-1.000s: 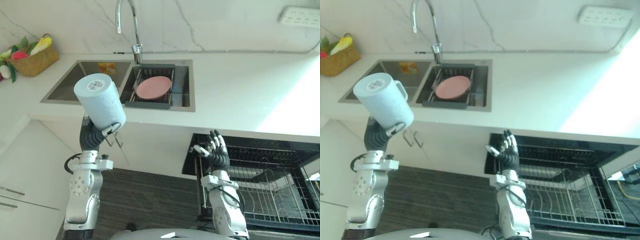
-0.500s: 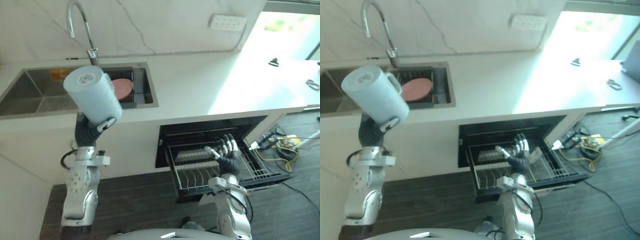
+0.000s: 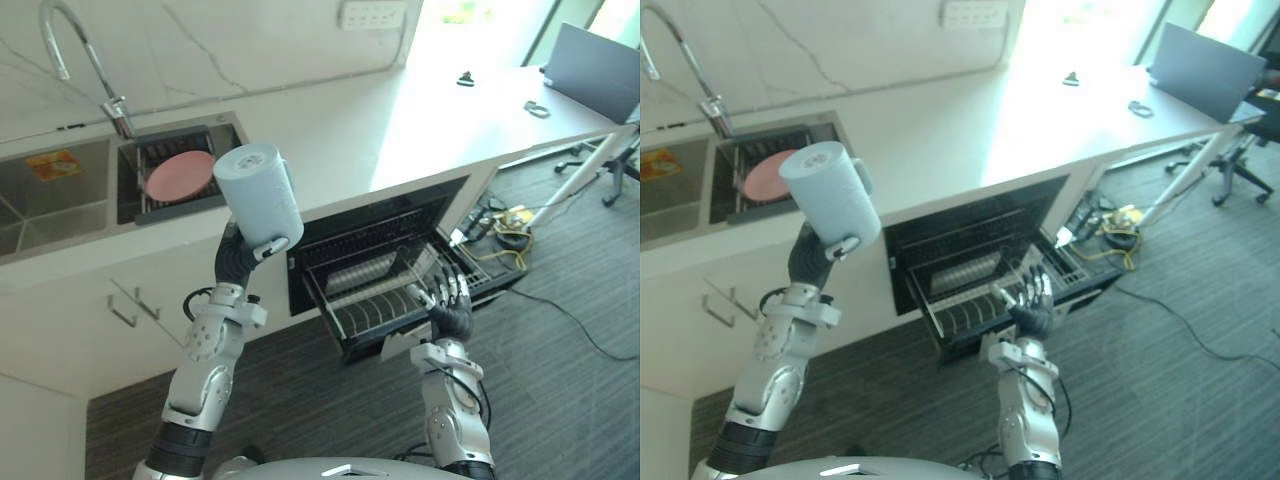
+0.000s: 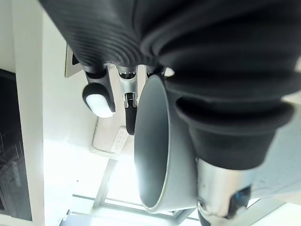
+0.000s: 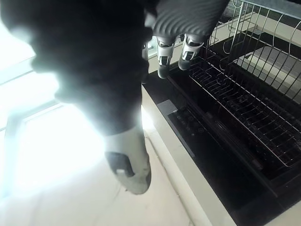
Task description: Walk over to the sink, pick up the cup, carry it to the dishwasher, place the cup inside the dishwasher, then close the dishwasher door
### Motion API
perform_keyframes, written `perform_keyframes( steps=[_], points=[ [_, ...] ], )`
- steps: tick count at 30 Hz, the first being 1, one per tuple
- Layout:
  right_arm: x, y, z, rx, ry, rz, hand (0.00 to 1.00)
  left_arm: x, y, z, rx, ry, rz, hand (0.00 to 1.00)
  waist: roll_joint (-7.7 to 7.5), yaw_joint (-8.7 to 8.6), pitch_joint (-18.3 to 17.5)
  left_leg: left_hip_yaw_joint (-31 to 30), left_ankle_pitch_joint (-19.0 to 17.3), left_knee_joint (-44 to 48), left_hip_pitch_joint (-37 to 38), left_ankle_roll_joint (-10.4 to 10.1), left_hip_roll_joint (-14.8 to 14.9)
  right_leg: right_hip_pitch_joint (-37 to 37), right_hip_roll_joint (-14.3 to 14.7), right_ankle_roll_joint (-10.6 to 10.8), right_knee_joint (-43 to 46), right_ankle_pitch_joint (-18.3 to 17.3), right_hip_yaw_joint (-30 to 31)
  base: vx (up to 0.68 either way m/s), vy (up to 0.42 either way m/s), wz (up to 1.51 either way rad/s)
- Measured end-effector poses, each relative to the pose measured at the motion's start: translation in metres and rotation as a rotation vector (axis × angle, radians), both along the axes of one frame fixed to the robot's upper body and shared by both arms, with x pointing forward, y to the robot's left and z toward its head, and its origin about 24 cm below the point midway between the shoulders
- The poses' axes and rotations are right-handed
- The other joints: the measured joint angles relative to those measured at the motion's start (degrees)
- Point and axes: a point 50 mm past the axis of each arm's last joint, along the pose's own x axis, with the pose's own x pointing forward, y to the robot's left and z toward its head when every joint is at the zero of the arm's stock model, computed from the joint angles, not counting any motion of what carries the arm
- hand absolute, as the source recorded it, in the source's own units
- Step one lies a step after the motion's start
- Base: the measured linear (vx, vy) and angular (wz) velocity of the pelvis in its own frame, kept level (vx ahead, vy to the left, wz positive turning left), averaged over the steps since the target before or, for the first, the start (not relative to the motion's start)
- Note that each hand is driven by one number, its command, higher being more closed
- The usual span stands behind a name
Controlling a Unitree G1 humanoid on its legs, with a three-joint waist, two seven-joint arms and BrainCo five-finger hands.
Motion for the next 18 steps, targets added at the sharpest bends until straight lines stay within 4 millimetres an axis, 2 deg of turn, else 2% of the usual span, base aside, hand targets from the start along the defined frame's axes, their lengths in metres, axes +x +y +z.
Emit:
perform_keyframes(
  steps=[5,8,11,13,16,18],
  points=[
    [0.003,0.013,-0.001,-0.039,0.010,0.107,0.00,-0.001,0.007,0.000,-0.006,-0.002,0.030,1.00,0.37,-0.05,0.5,-0.2,1.0,0.6,-1.1,0.1,0.5,-0.2,1.0,-0.7,-1.9,1.7,0.1,-0.08,-0.002,-0.02],
    [0.006,0.025,0.000,-0.038,0.012,0.176,0.00,-0.004,0.016,-0.003,-0.016,0.013,0.073,1.00,1.40,0.19,1.7,-1.4,1.3,0.9,-1.1,0.2,0.5,0.2,1.1,-0.8,-1.9,1.9,0.0,-0.05,0.014,0.05],
    [0.012,0.040,0.003,-0.043,0.006,0.255,0.00,-0.012,0.021,-0.006,-0.025,0.026,0.104,1.00,2.11,1.20,3.1,-7.7,1.8,1.0,-1.1,-0.3,-0.1,0.4,1.0,-1.2,-1.9,1.8,0.5,-0.04,0.006,-0.05],
    [0.017,0.055,0.007,-0.053,-0.004,0.335,0.00,-0.019,0.026,-0.012,-0.028,0.053,0.132,1.00,2.49,2.77,4.0,-17.8,2.2,1.0,-1.0,-1.2,-0.5,0.5,0.9,-1.6,-2.3,1.9,1.6,-0.05,-0.025,-0.20],
    [0.020,0.068,0.010,-0.077,-0.012,0.406,0.00,-0.028,0.039,-0.017,-0.026,0.078,0.187,1.00,2.64,3.25,4.3,-20.5,1.3,0.9,-0.1,-2.9,0.0,0.9,0.8,-1.4,-2.3,1.7,2.8,-0.05,0.010,-0.16],
    [0.020,0.070,0.010,-0.084,-0.013,0.410,0.00,-0.032,0.041,-0.021,-0.022,0.095,0.199,1.00,2.45,3.16,4.2,-20.3,0.8,0.9,0.0,-2.8,-0.1,1.2,0.5,-1.3,-2.0,1.8,2.6,-0.04,0.024,0.02]
  ],
)
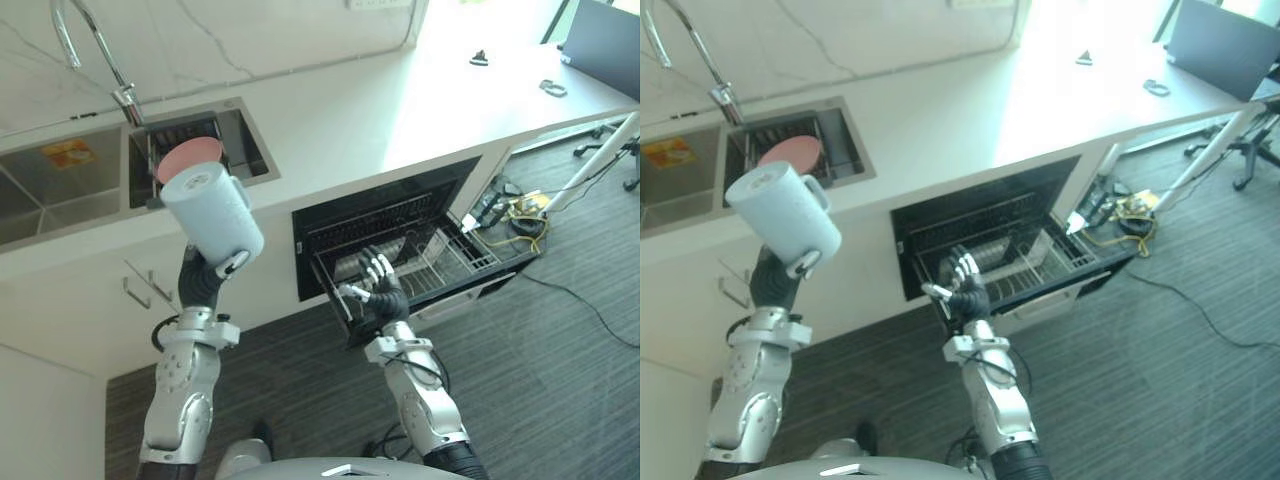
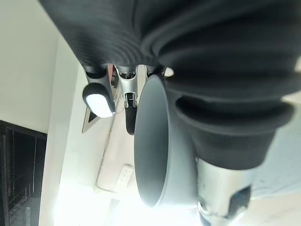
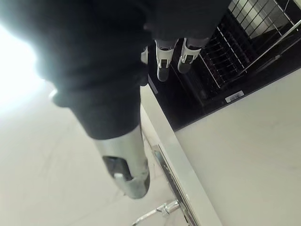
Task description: Walk over to the sink, pick up the cup, carry it to the dishwasher, place the cup inside the dishwasher, then close the dishwasher door
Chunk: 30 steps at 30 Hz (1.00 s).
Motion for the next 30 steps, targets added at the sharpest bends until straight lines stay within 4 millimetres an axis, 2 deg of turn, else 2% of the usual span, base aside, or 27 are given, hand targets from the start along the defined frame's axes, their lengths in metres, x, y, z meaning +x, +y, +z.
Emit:
perform_keyframes(
  steps=[2,5,8,9,10,12,13,14,15,16,18,20,22,23,24,25,26,28,29,30],
  points=[
    [0.000,-0.005,0.000,-0.008,-0.002,-0.016,0.00,-0.001,-0.001,-0.004,-0.001,0.013,-0.005,1.00,-0.01,-0.78,0.0,-0.2,-0.6,-0.4,-0.4,0.0,-0.5,0.4,-0.7,0.4,0.7,0.5,-1.2,-0.03,0.040,0.25],
    [-0.001,-0.024,-0.001,-0.015,0.000,-0.088,0.00,0.000,-0.009,-0.010,-0.008,0.023,-0.029,1.00,0.53,-2.64,-0.3,1.6,-0.6,-1.1,-1.0,0.1,-0.8,0.6,-2.4,1.4,2.1,-0.2,-3.3,-0.02,0.051,0.39],
    [-0.002,-0.044,0.000,-0.036,-0.010,-0.150,0.00,-0.001,-0.013,-0.011,-0.011,0.015,-0.047,1.00,1.70,-4.30,-1.0,6.1,-0.1,-1.5,-1.3,0.9,-1.4,0.7,-4.7,3.1,2.4,-0.3,-5.7,0.07,0.085,0.36],
    [-0.004,-0.053,-0.001,-0.040,-0.008,-0.186,0.00,-0.001,-0.014,-0.011,-0.008,0.004,-0.056,1.00,2.27,-4.72,-1.4,7.3,0.4,-2.2,-1.2,1.5,-2.4,0.9,-6.1,4.4,2.8,-0.1,-6.7,0.06,0.072,0.31],
    [-0.005,-0.057,-0.001,-0.045,-0.007,-0.198,0.00,-0.001,-0.014,-0.010,-0.007,-0.003,-0.064,1.00,2.51,-4.72,-1.6,7.3,1.0,-2.7,-1.1,1.6,-3.2,0.9,-6.8,4.9,3.1,-0.1,-7.1,0.09,0.126,0.43],
    [-0.008,-0.063,-0.003,-0.049,0.001,-0.229,0.00,0.000,-0.016,-0.008,0.000,-0.024,-0.095,1.00,2.76,-4.58,-1.9,5.8,2.1,-4.8,0.2,3.1,-6.7,1.3,-9.9,6.7,4.3,-0.4,-8.3,0.19,0.220,0.48],
    [-0.008,-0.065,-0.004,-0.047,0.011,-0.249,0.00,0.000,-0.017,-0.008,0.006,-0.031,-0.116,1.00,2.77,-3.68,-1.9,5.6,1.7,-4.9,0.8,4.0,-8.8,1.2,-12.6,7.5,7.0,-0.8,-8.5,0.20,0.229,0.36],
    [-0.009,-0.065,-0.004,-0.046,0.015,-0.261,0.00,-0.001,-0.017,-0.009,0.008,-0.029,-0.122,1.00,2.74,-3.32,-1.9,5.6,1.3,-4.9,1.1,4.6,-9.5,0.5,-13.7,7.4,9.2,-1.2,-8.3,0.14,0.198,0.25],
    [-0.008,-0.066,-0.004,-0.042,0.018,-0.276,0.00,-0.002,-0.018,-0.010,0.015,-0.025,-0.127,1.00,3.15,-2.99,-2.1,5.3,0.6,-4.9,1.5,5.6,-10.1,-1.0,-15.2,5.9,13.8,-2.0,-8.3,0.11,0.196,0.27],
    [-0.009,-0.067,-0.005,-0.023,0.030,-0.312,0.00,-0.002,-0.018,-0.010,0.037,-0.024,-0.144,1.00,3.37,-2.78,-2.2,4.2,-0.9,-4.9,2.9,7.1,-11.4,-4.0,-18.4,-1.3,24.2,-3.7,-9.4,0.12,0.187,0.32],
    [-0.010,-0.065,-0.007,-0.008,0.034,-0.334,0.00,-0.003,-0.017,-0.011,0.057,-0.022,-0.150,1.00,3.43,-2.73,-2.2,2.6,-2.0,-4.9,4.3,8.3,-11.7,-5.8,-19.9,-5.6,30.9,-2.0,-8.9,0.16,0.153,0.37],
    [-0.012,-0.057,-0.007,0.031,0.031,-0.366,0.00,-0.003,-0.016,-0.008,0.079,-0.035,-0.165,1.00,2.58,-3.54,-2.0,-0.5,-3.2,-3.8,4.5,9.3,-11.4,-7.8,-16.9,-4.0,37.2,-7.3,-5.1,0.14,0.068,0.68],
    [-0.017,-0.053,-0.012,0.066,0.055,-0.400,0.00,-0.002,-0.017,-0.006,0.127,-0.045,-0.197,1.00,0.23,-4.09,-1.6,-3.8,-3.4,-3.1,4.0,9.4,-11.2,-9.5,-7.9,-0.9,37.1,-14.3,-0.5,0.11,0.017,0.92],
    [-0.019,-0.054,-0.014,0.064,0.062,-0.404,0.00,-0.002,-0.018,-0.006,0.130,-0.043,-0.204,1.00,-0.42,-3.82,-1.7,-4.3,-3.4,-3.1,4.3,9.4,-11.2,-9.6,-5.8,-0.5,35.9,-15.4,-0.6,0.16,0.017,0.60],
    [-0.022,-0.056,-0.016,0.061,0.069,-0.408,0.00,-0.002,-0.019,-0.008,0.139,-0.034,-0.206,1.00,-0.74,-3.34,-1.5,-5.0,-3.2,-3.1,4.8,9.8,-11.3,-10.0,-1.9,-0.7,32.6,-16.8,-0.5,0.18,0.019,0.29],
    [-0.022,-0.057,-0.016,0.060,0.064,-0.411,0.00,-0.002,-0.020,-0.009,0.141,-0.025,-0.208,1.00,-0.95,-3.32,-1.6,-5.4,-3.4,-3.1,5.2,9.6,-11.4,-10.7,1.5,-1.1,29.3,-17.2,0.2,0.18,0.016,0.23],
    [-0.023,-0.058,-0.015,0.060,0.054,-0.411,0.00,-0.002,-0.022,-0.009,0.138,-0.022,-0.208,1.00,-0.98,-3.41,-1.6,-5.8,-3.5,-3.1,5.3,9.4,-11.5,-11.2,2.9,-1.4,27.7,-17.0,0.8,0.16,-0.001,0.26],
    [-0.028,-0.063,-0.010,0.068,0.019,-0.424,0.00,-0.002,-0.032,-0.009,0.138,-0.027,-0.245,1.00,-0.48,-4.16,-1.2,-8.3,-4.2,-3.0,5.7,9.5,-11.8,-13.3,6.7,-4.1,23.5,-15.1,5.3,0.17,-0.019,0.48],
    [-0.031,-0.064,-0.009,0.075,0.014,-0.432,0.00,-0.002,-0.034,-0.009,0.140,-0.028,-0.259,1.00,-0.68,-4.30,-1.2,-9.0,-4.6,-2.6,5.8,9.5,-12.3,-13.2,6.7,-5.1,22.5,-13.9,6.5,0.17,-0.016,0.66],
    [-0.037,-0.067,-0.009,0.072,0.009,-0.448,0.00,-0.004,-0.039,-0.011,0.137,-0.027,-0.285,1.00,-0.96,-4.48,-0.9,-10.2,-6.3,-1.0,6.3,9.5,-13.0,-12.0,6.0,-7.0,22.5,-11.2,6.4,0.22,-0.019,0.46]
  ],
)
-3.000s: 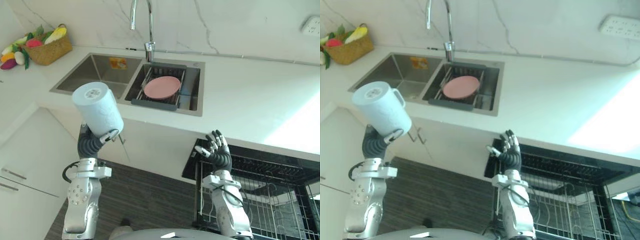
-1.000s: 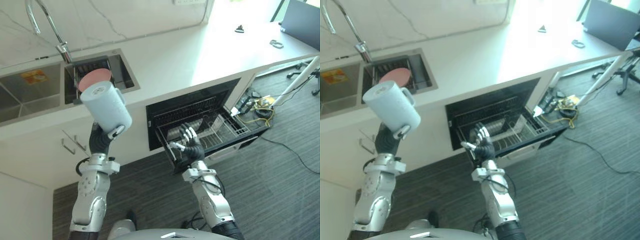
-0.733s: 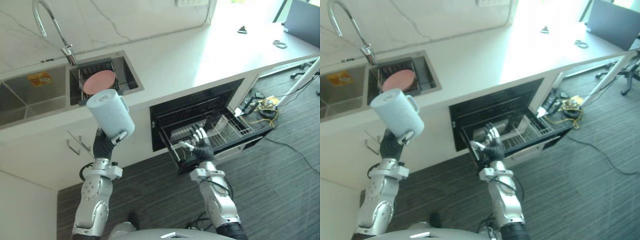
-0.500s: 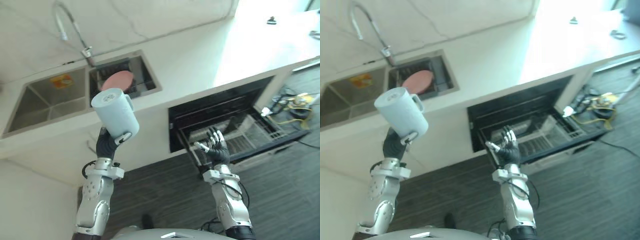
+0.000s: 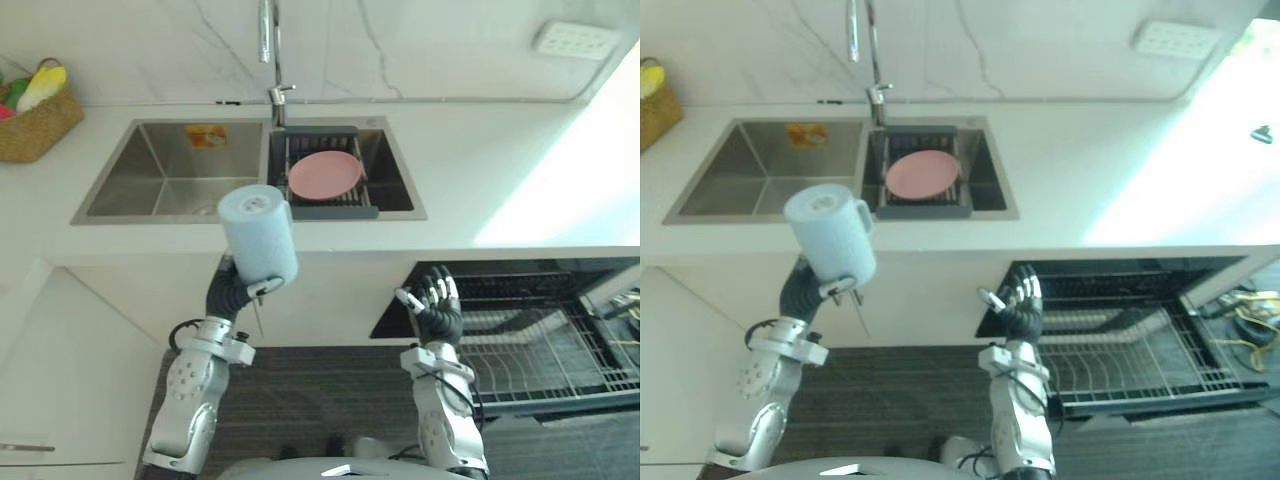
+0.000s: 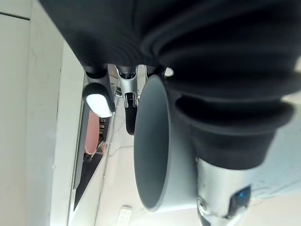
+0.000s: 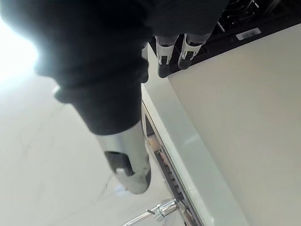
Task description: Walk over to the sink, pick up the cup, carry it to the dishwasher, place the cup inside the dishwasher, then close the dishwasher door
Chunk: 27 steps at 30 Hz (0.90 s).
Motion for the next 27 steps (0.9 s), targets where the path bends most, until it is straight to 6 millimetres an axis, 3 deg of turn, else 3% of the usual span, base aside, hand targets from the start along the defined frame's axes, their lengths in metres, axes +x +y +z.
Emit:
perform_keyframes(
  steps=[1,7,11,14,16,17,18,20,21,22,23,24,25,27],
  points=[
    [-0.004,-0.002,0.000,-0.001,0.003,-0.017,0.00,-0.002,-0.004,-0.002,-0.007,0.007,-0.015,1.00,0.21,0.83,0.0,0.6,-1.5,1.7,0.1,-1.6,0.4,1.4,-0.1,-0.2,-0.1,-0.4,-0.6,0.18,-0.022,0.38],
    [-0.004,-0.005,0.021,-0.001,-0.098,-0.088,0.00,-0.004,-0.008,0.002,-0.025,-0.010,-0.025,1.00,0.41,1.84,-0.3,5.1,-5.1,5.6,0.0,-1.8,2.7,3.8,0.8,-0.4,-1.1,-1.6,-1.7,0.13,-0.026,0.08],
    [-0.005,-0.010,0.037,-0.035,-0.177,-0.150,0.00,-0.005,-0.007,0.008,-0.026,-0.034,-0.013,1.00,0.48,1.70,-0.7,6.1,-6.4,9.0,-0.7,-4.1,2.9,4.9,1.1,-0.3,-2.7,-1.8,-0.8,0.07,0.008,-0.05],
    [-0.010,-0.016,0.047,-0.047,-0.231,-0.183,0.00,-0.006,-0.008,0.014,-0.043,-0.057,-0.002,1.00,0.90,1.36,-0.6,9.9,-7.1,29.4,-9.7,-7.5,4.7,6.5,0.1,-0.5,-3.8,-2.2,-0.1,0.01,0.017,-0.08],
    [-0.019,-0.020,0.058,-0.078,-0.282,-0.211,0.00,-0.007,-0.010,0.015,-0.052,-0.055,-0.002,1.00,2.26,1.65,-0.1,11.1,-8.2,48.7,-16.5,-6.8,11.0,9.2,0.6,-0.4,-3.8,-3.2,0.7,0.05,0.094,-0.28],
    [-0.021,-0.022,0.059,-0.100,-0.294,-0.226,0.00,-0.008,-0.010,0.014,-0.057,-0.050,0.004,1.00,2.23,1.51,-0.2,10.7,-8.9,51.3,-17.4,-7.1,13.5,10.5,0.2,-0.1,-3.8,-3.7,1.7,0.11,0.095,-0.54],
    [-0.023,-0.025,0.061,-0.114,-0.310,-0.240,0.00,-0.009,-0.010,0.013,-0.066,-0.053,0.009,1.00,2.04,1.61,-0.3,9.9,-9.4,49.3,-17.4,-7.2,15.9,11.5,-0.8,0.5,-3.9,-4.1,3.0,0.15,0.127,-0.62],
    [-0.025,-0.031,0.063,-0.126,-0.316,-0.267,0.00,-0.009,-0.011,0.014,-0.072,-0.063,0.005,1.00,1.55,1.69,-0.5,9.5,-9.4,40.6,-16.2,-7.0,17.8,11.7,-2.5,1.4,-3.8,-4.3,5.2,0.16,0.183,-0.63],
    [-0.026,-0.035,0.064,-0.137,-0.318,-0.279,0.00,-0.009,-0.011,0.013,-0.071,-0.067,-0.003,1.00,1.04,1.46,-0.8,9.0,-8.5,32.3,-14.9,-6.9,18.0,11.5,-4.2,3.2,-3.6,-4.3,7.3,0.22,0.275,-0.68],
    [-0.027,-0.039,0.066,-0.149,-0.323,-0.295,0.00,-0.009,-0.012,0.012,-0.075,-0.063,-0.007,1.00,1.11,1.53,-1.0,7.9,-5.0,22.6,-12.3,-7.8,17.6,11.4,-5.4,5.6,-3.1,-4.2,9.1,0.23,0.295,-0.69],
    [-0.028,-0.042,0.067,-0.161,-0.326,-0.302,0.00,-0.008,-0.013,0.011,-0.081,-0.057,-0.004,1.00,1.77,1.61,-1.4,7.5,-1.7,18.0,-10.7,-7.9,17.7,11.2,-5.5,6.6,-3.0,-4.5,10.0,0.28,0.443,-0.70],
    [-0.028,-0.047,0.068,-0.179,-0.325,-0.316,0.00,-0.009,-0.015,0.009,-0.093,-0.044,0.002,1.00,3.19,1.58,-2.7,7.8,1.3,12.8,-9.1,-13.6,17.9,10.8,-5.6,8.4,-2.9,-5.0,11.4,0.29,0.440,-0.41],
    [-0.029,-0.049,0.065,-0.155,-0.313,-0.344,0.00,-0.008,-0.015,0.007,-0.079,-0.031,-0.001,1.00,1.54,0.46,-3.9,9.3,1.9,10.6,-7.6,-12.2,15.1,11.1,-8.5,8.8,-3.8,-4.4,12.2,0.29,0.429,-0.26],
    [-0.029,-0.049,0.065,-0.127,-0.320,-0.359,0.00,-0.006,-0.014,0.010,-0.060,-0.045,-0.013,1.00,-0.89,-0.08,-4.8,9.9,2.9,7.1,-7.2,-10.8,12.5,10.9,-10.7,9.1,-6.4,-2.2,12.1,0.17,0.241,0.05]
  ],
)
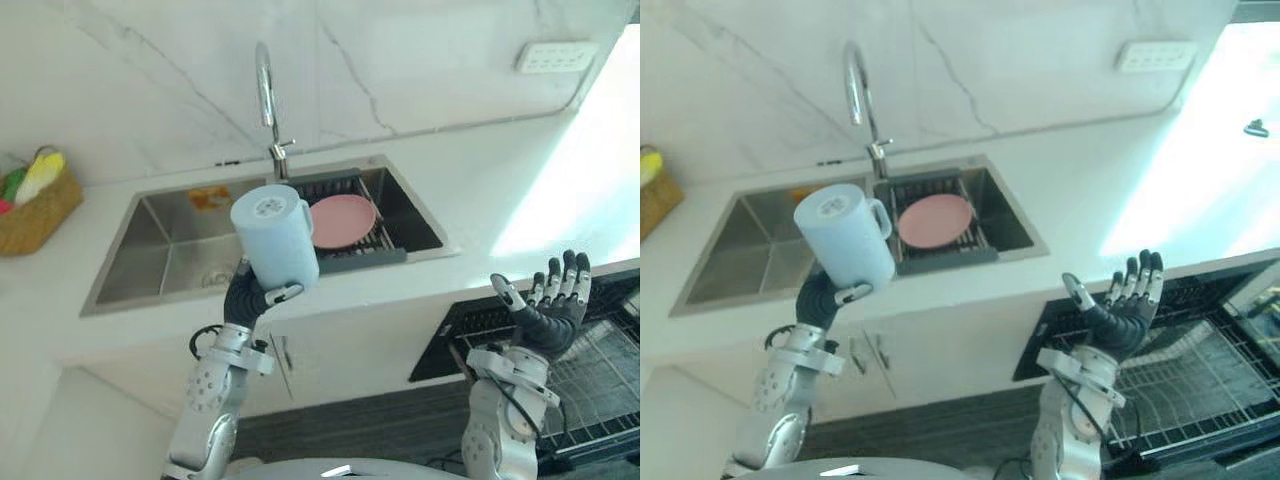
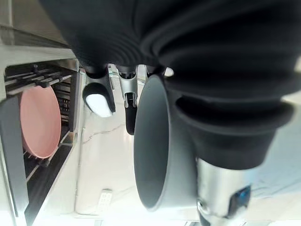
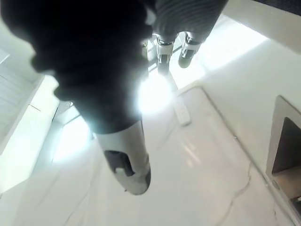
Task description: Walk over to the sink, pick up the cup, carry it to the dishwasher, place the cup inside the dishwasher, then close the dishwasher door
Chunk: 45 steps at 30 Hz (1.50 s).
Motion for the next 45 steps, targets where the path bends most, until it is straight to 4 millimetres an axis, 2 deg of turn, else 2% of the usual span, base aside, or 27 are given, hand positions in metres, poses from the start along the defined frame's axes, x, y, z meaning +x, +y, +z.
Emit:
perform_keyframes(
  steps=[1,4,8,11,14,16,21,25,32,38,45],
  points=[
    [0.000,-0.002,0.001,-0.007,-0.008,0.002,0.00,0.003,-0.001,0.002,0.006,-0.008,-0.008,1.00,-0.79,-0.20,0.0,0.0,0.5,-1.3,0.1,0.5,-0.6,0.0,-0.3,0.3,-1.3,1.9,-0.1,0.11,0.186,0.10],
    [0.011,0.004,0.008,-0.013,-0.063,0.091,0.00,0.006,-0.001,0.001,0.000,0.011,-0.021,1.00,-1.05,-0.54,0.1,0.3,0.9,-3.6,2.2,0.9,-1.0,1.5,-0.4,0.8,-3.1,5.2,-1.0,0.06,0.106,-0.04],
    [0.029,0.020,0.004,0.067,-0.084,0.272,0.00,0.013,-0.003,0.002,-0.024,0.019,-0.032,1.00,-1.23,-0.58,0.0,0.4,3.5,-8.4,4.0,0.5,-1.1,1.5,0.2,0.3,-4.2,5.7,-1.3,-0.04,-0.006,-0.04],
    [0.041,0.034,0.005,0.120,-0.107,0.414,0.00,0.026,-0.006,0.010,-0.025,-0.001,-0.007,1.00,-1.08,-0.56,0.1,0.6,7.7,-14.4,4.3,0.2,-1.2,0.3,0.9,0.3,-6.5,5.7,-1.8,-0.10,-0.056,-0.01],
    [0.051,0.044,0.008,0.130,-0.135,0.532,0.00,0.037,-0.007,0.011,-0.004,0.006,0.043,1.00,-1.01,-0.84,0.5,1.8,8.6,-14.9,4.4,-0.3,-0.5,0.0,1.5,0.5,-7.5,5.6,-2.4,-0.15,-0.078,-0.23],
    [0.057,0.049,0.011,0.132,-0.165,0.642,0.00,0.044,-0.008,0.014,0.031,-0.008,0.094,1.00,-0.39,-1.68,0.9,2.5,8.9,-14.9,4.8,-0.4,0.1,-0.3,1.9,0.4,-7.6,5.4,-2.1,-0.15,-0.034,-0.19],
    [0.060,0.050,0.016,0.151,-0.208,0.797,0.00,0.059,-0.009,0.027,0.094,-0.059,0.211,1.00,0.36,-2.02,1.1,3.5,9.6,-14.9,4.5,-1.0,1.2,-1.8,3.0,-0.3,-7.4,5.9,-0.7,-0.10,0.000,-0.15],
    [0.069,0.062,0.024,0.163,-0.232,0.914,0.00,0.067,-0.006,0.029,0.202,-0.086,0.343,1.00,0.25,-2.46,1.1,4.8,10.5,-14.9,3.7,-0.9,2.0,-3.0,3.9,0.1,-8.9,7.9,0.7,-0.04,-0.015,-0.16],
    [0.068,0.076,0.040,0.150,-0.266,1.002,0.00,0.078,-0.004,0.042,0.377,-0.172,0.589,1.00,0.24,-3.46,1.1,6.1,10.8,-14.9,3.7,-0.9,2.2,-3.5,4.0,0.7,-9.1,9.5,2.2,-0.02,-0.002,-0.11],
    [0.068,0.113,0.052,0.204,-0.261,1.141,0.00,0.079,-0.005,0.039,0.521,-0.186,0.800,1.00,0.19,-4.41,1.2,6.3,11.3,-14.9,3.7,-0.8,2.6,-4.3,4.4,0.2,-8.8,9.5,3.0,-0.08,-0.013,-0.06],
    [0.069,0.144,0.058,0.260,-0.182,1.207,0.00,0.081,-0.019,0.038,0.533,-0.160,0.857,1.00,0.09,-3.99,1.1,6.1,11.4,-15.0,3.6,-1.0,2.6,-4.4,4.4,0.1,-8.4,9.5,2.9,-0.05,-0.009,0.01]
  ],
)
